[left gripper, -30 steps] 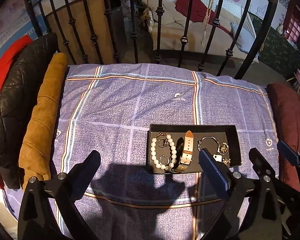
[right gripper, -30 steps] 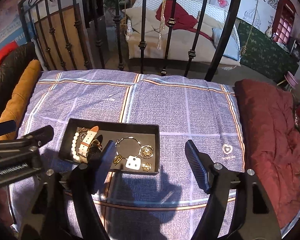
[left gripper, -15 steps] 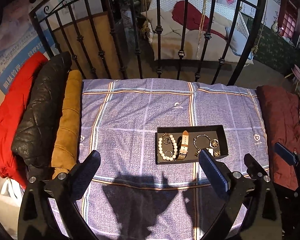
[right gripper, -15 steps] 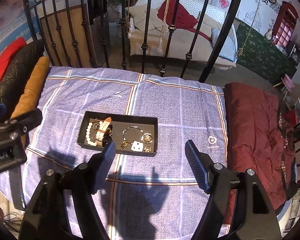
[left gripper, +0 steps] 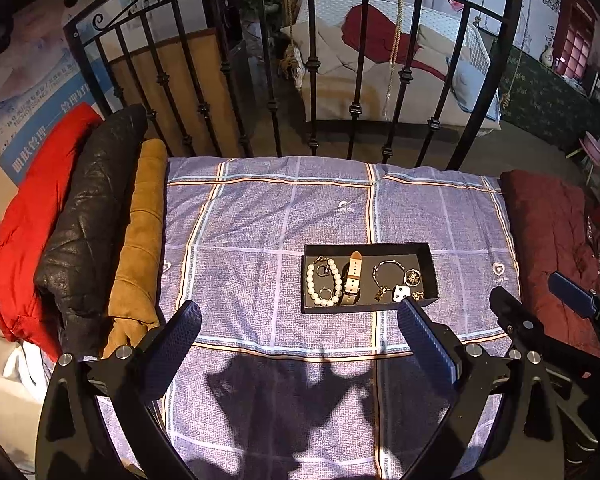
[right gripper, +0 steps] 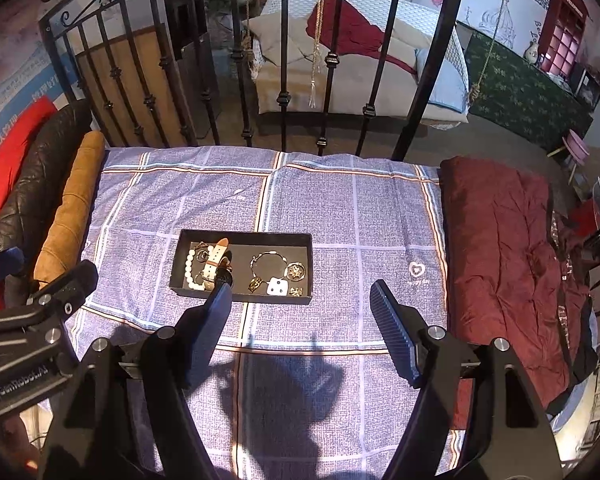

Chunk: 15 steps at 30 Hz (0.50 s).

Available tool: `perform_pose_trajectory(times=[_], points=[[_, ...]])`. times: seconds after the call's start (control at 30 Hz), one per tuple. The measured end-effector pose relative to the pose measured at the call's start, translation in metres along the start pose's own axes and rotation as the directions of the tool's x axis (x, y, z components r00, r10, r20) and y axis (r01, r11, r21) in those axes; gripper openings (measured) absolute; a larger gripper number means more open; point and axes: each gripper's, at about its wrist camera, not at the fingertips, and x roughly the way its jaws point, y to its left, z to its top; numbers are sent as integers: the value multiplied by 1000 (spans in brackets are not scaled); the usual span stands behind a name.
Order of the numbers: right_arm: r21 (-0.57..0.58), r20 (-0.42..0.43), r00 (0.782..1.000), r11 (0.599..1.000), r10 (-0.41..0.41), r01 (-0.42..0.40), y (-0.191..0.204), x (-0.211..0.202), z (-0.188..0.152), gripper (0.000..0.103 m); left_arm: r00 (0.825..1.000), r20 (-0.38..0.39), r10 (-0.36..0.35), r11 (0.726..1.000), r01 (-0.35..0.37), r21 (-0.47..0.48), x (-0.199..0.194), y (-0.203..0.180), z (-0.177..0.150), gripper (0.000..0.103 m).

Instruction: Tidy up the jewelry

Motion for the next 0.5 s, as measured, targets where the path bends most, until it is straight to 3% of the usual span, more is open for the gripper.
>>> perform_pose_trajectory(times=[0.13, 0.5], points=[[-18, 14, 1000, 1000, -9, 9, 2, -7, -1, 72, 999, -19, -25, 999, 25, -25, 0, 5, 1, 96], [-26, 27, 1000, 1000, -1, 2, 8, -14, -3, 72, 1000, -6, -13, 1000, 13, -24, -9, 13, -3, 97]])
